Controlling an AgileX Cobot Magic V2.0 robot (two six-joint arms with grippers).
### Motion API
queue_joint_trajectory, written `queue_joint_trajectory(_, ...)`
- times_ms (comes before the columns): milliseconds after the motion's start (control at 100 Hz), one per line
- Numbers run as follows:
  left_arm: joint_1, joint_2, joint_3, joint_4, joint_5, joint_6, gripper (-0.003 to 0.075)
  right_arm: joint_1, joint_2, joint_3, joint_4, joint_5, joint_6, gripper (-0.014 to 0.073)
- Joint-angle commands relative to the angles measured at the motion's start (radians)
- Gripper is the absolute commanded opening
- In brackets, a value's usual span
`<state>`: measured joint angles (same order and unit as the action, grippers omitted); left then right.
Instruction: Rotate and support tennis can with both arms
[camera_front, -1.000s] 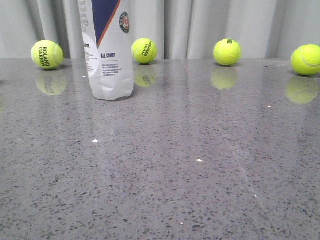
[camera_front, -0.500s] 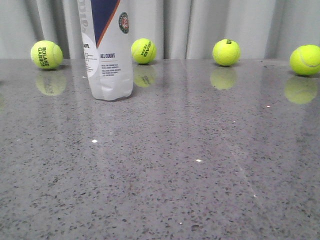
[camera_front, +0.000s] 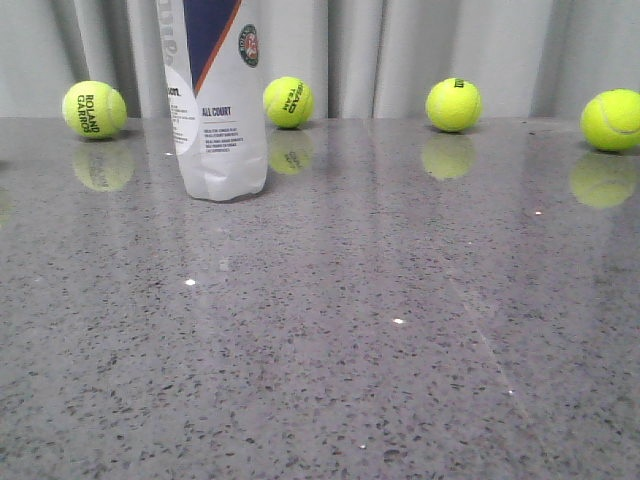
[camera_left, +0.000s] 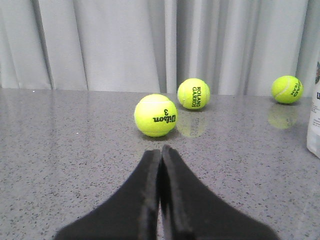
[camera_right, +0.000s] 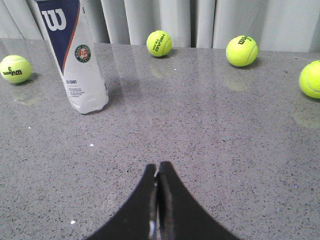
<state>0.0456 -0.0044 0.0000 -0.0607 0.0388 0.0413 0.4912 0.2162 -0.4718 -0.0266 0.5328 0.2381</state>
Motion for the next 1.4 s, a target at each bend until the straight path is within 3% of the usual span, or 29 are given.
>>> queue_joint_trajectory(0,0.0,-0.033,0.045,-0.001,-0.073,-0.01,-0.002,-0.007,0.011,-0.024,-0.015,-0.077,-0.005,-0.0069)
queue_joint_trajectory(410,0.0,-0.033,0.045,-0.001,-0.073,-0.01,-0.002,-0.007,0.011,-0.018,-0.026,-0.081,-0.005,-0.0069)
queue_joint_trajectory(600,0.0,-0.033,0.045,-0.001,-0.073,-0.01,-0.002,-0.035,0.01,0.025,-0.026,-0.204,-0.005,-0.0069)
queue_joint_trajectory(940,0.0,-0.033,0.045,-0.001,-0.073,-0.01,-0.002,-0.285,0.01,0.173,-0.028,-0.418,-0.01,-0.0069)
queue_joint_trajectory(1070,0.0,-0.033,0.045,-0.001,-0.073,-0.01,-0.002,-0.379,0.005,0.238,-0.033,-0.515,-0.075,-0.0069)
queue_joint_trajectory(1220,0.0,-0.033,0.045,-0.001,-0.073,-0.01,-0.002,-0.445,-0.05,0.344,-0.033,-0.649,-0.107,-0.0069)
queue_joint_trajectory(1390,0.0,-0.033,0.045,-0.001,-0.073,-0.01,-0.002,-0.486,-0.137,0.449,-0.075,-0.657,-0.107,-0.0069)
